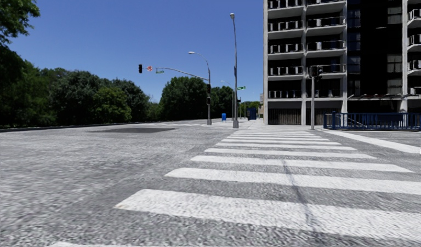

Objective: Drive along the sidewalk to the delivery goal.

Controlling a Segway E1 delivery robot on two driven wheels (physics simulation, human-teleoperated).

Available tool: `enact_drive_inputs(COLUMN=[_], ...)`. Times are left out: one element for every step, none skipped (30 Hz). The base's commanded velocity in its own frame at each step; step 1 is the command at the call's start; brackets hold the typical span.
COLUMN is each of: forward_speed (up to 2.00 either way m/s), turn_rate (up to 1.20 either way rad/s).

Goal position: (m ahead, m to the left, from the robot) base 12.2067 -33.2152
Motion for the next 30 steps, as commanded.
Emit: enact_drive_inputs(forward_speed=[1.84,1.84,1.84,1.84,1.84,1.84,1.84,1.84,1.84,1.84,1.84,1.84,1.84,1.84,1.84,1.84,1.84,1.86,1.86,1.86,1.86,1.86,1.86,1.86,1.9,1.9,2.0,2.0,2.0,2.0], turn_rate=[-0.48,-0.48,-0.48,-0.48,-0.48,-0.48,-0.48,-0.48,-0.48,-0.48,-0.48,-0.48,-0.48,-0.48,-0.48,-0.46,0.0,0.0,0.0,0.0,0.0,0.0,0.0,0.0,0.0,0.0,0.0,0.0,0.0,0.0])
